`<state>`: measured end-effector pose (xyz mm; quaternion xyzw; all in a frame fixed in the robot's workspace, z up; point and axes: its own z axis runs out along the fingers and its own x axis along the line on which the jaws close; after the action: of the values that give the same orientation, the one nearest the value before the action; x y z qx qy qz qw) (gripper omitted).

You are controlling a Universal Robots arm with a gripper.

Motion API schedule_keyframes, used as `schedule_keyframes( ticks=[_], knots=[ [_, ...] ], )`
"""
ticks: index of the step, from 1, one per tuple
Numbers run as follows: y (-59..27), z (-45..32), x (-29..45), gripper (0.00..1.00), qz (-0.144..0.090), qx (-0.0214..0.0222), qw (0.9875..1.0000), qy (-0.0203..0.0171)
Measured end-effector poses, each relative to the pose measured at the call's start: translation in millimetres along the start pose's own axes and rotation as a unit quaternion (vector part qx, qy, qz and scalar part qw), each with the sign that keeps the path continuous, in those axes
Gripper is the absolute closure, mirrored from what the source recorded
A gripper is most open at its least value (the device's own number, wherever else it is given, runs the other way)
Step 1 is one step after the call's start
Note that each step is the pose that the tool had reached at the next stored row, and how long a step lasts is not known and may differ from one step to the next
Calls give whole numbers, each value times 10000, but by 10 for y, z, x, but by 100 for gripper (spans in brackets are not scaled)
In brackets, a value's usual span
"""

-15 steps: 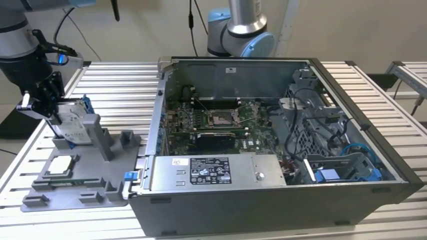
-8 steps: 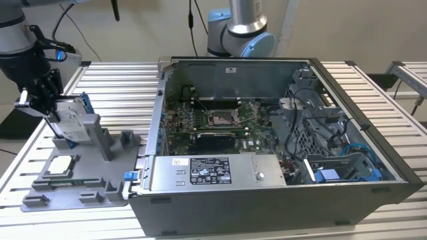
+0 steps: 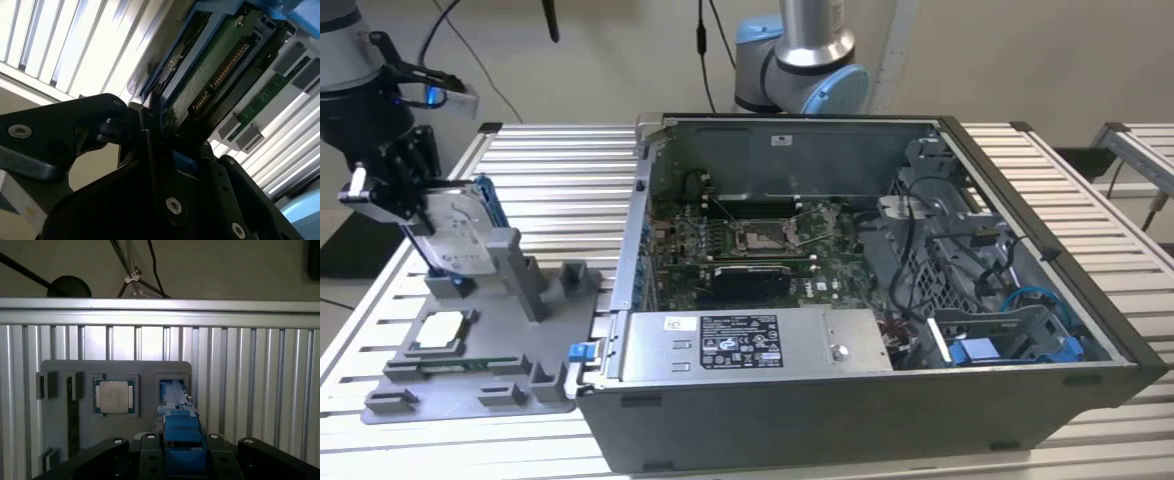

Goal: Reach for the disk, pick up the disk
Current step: 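Pick up the disk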

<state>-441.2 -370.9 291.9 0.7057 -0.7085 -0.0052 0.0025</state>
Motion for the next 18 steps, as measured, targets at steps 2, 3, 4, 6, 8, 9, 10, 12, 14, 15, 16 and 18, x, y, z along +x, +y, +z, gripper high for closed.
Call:
schedule_keyframes(
  ticks=[2, 3, 4, 6, 8, 9, 10, 12, 14, 15, 16, 18],
  knots=[
    [0, -39, 0, 100, 0, 0, 10000, 0],
    [1, -59, 0, 100, 0, 0, 10000, 0],
    [1, -76, 0, 100, 0, 0, 10000, 0],
    [1, -110, -1, 100, 0, 0, 10000, 0],
    [2, -149, -1, 100, 0, 0, 10000, 0],
    [2, -169, -1, 100, 0, 0, 10000, 0],
    [2, -187, -1, 100, 0, 0, 10000, 0],
    [2, -221, -1, 100, 0, 0, 10000, 0],
    [3, -254, -1, 100, 0, 0, 10000, 0],
    [3, -269, -1, 100, 0, 0, 10000, 0],
    [3, -283, -1, 100, 0, 0, 10000, 0],
    [3, -313, -1, 100, 0, 1, 10000, 0]
  ],
)
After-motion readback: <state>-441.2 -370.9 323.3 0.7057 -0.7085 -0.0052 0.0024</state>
